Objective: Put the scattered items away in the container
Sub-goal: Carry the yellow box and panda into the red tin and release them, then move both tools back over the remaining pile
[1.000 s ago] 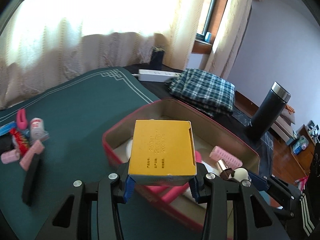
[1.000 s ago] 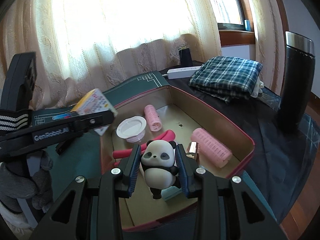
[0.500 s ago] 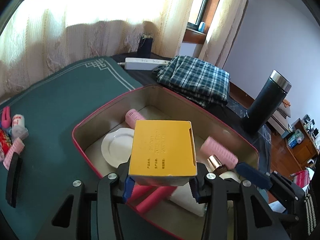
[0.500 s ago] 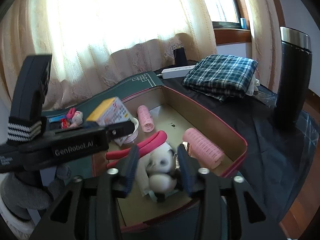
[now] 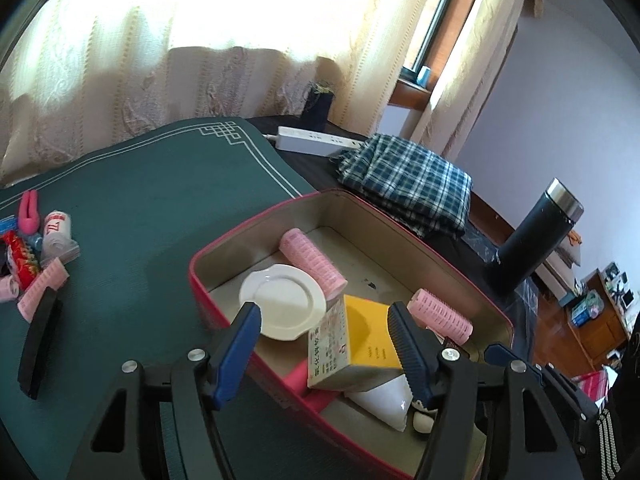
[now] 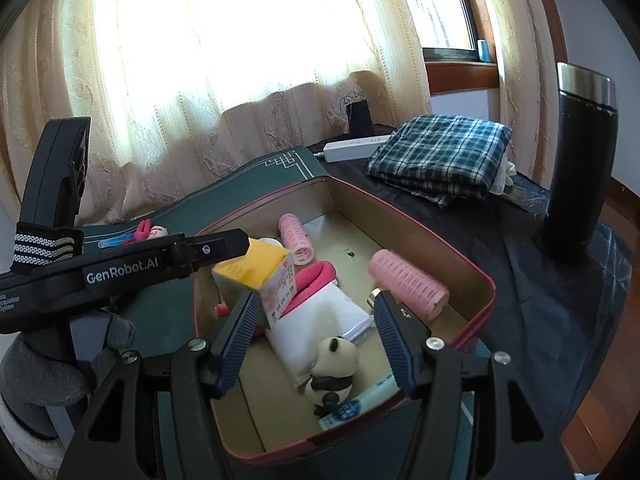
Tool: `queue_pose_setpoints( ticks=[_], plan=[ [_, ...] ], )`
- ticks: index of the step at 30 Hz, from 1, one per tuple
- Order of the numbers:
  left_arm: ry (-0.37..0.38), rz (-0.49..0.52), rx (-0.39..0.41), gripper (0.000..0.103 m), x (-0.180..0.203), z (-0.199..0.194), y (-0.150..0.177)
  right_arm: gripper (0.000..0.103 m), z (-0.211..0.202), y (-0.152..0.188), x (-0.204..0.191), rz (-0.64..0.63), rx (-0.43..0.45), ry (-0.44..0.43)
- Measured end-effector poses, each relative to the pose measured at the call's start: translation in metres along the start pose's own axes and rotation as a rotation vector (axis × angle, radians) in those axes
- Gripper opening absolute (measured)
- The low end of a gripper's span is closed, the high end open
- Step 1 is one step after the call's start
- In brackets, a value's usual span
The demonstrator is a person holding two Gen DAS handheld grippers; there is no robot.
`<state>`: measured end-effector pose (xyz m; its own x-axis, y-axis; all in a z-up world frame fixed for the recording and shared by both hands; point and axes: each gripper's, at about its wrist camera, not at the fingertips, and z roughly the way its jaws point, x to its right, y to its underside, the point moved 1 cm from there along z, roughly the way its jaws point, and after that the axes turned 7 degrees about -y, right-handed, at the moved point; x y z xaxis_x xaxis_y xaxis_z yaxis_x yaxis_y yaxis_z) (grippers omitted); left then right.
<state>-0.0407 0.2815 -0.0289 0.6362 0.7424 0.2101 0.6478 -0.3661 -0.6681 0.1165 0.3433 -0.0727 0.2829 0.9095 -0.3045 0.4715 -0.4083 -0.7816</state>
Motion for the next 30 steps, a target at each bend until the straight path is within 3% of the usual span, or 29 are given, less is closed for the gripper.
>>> queue_pose_setpoints(
  ticks=[16,24,30],
  plan=[
    [-0.027,-0.047,0.079,0.067,-0.032,-0.036,-0.014,0.069,0.003,0.002,-0.047,-0.076,-0.002,-0.049],
    [-0.163,-0.037,0.080,0.067,-0.089,-0.052,0.001,0.072,0.006,0.008,-0.069,-0.108,-0.015,-0.092],
    [-0.288,-0.100,0.046,0.067,-0.154,-0.053,0.022,0.072,0.015,0.014,-0.090,-0.140,-0.042,-0.135]
  ],
)
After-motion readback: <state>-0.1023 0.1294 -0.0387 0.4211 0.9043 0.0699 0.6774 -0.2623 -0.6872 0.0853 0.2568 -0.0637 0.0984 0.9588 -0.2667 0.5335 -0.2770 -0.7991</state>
